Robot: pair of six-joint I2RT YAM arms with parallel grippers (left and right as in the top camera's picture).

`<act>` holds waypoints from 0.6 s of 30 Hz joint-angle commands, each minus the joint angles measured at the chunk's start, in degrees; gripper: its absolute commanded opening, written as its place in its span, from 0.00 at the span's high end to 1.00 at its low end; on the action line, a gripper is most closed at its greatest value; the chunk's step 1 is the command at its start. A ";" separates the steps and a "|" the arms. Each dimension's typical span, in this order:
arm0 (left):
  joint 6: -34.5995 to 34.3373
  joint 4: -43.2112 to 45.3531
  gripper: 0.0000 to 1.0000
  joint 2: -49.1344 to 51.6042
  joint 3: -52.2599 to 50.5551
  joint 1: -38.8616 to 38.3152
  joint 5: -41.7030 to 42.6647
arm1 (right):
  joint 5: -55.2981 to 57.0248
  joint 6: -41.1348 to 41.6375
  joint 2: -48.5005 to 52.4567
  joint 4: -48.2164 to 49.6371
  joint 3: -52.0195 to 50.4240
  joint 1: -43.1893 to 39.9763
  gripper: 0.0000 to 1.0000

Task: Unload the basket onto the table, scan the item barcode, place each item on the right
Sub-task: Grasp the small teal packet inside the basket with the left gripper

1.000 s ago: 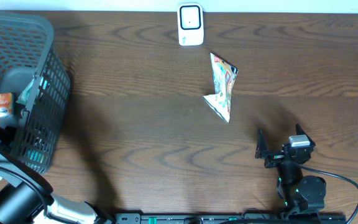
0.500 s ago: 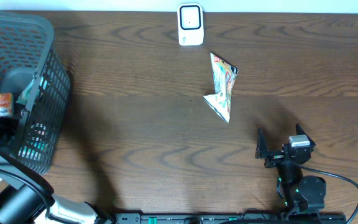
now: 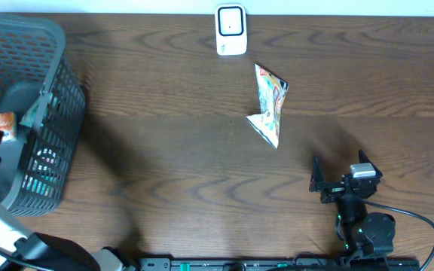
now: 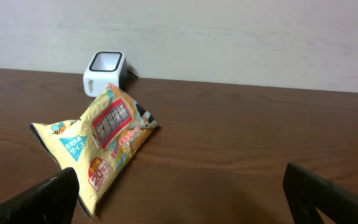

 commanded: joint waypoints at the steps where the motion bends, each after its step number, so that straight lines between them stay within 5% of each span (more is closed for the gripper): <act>1: 0.33 -0.81 0.47 2.97 -4.07 0.20 -9.49 | 0.31 -0.85 -0.28 -0.26 -0.09 -0.44 0.01; 18: 0.33 -5.31 0.40 22.99 -6.34 0.17 -9.44 | 0.31 -0.85 -0.28 -0.26 -0.09 -0.44 0.01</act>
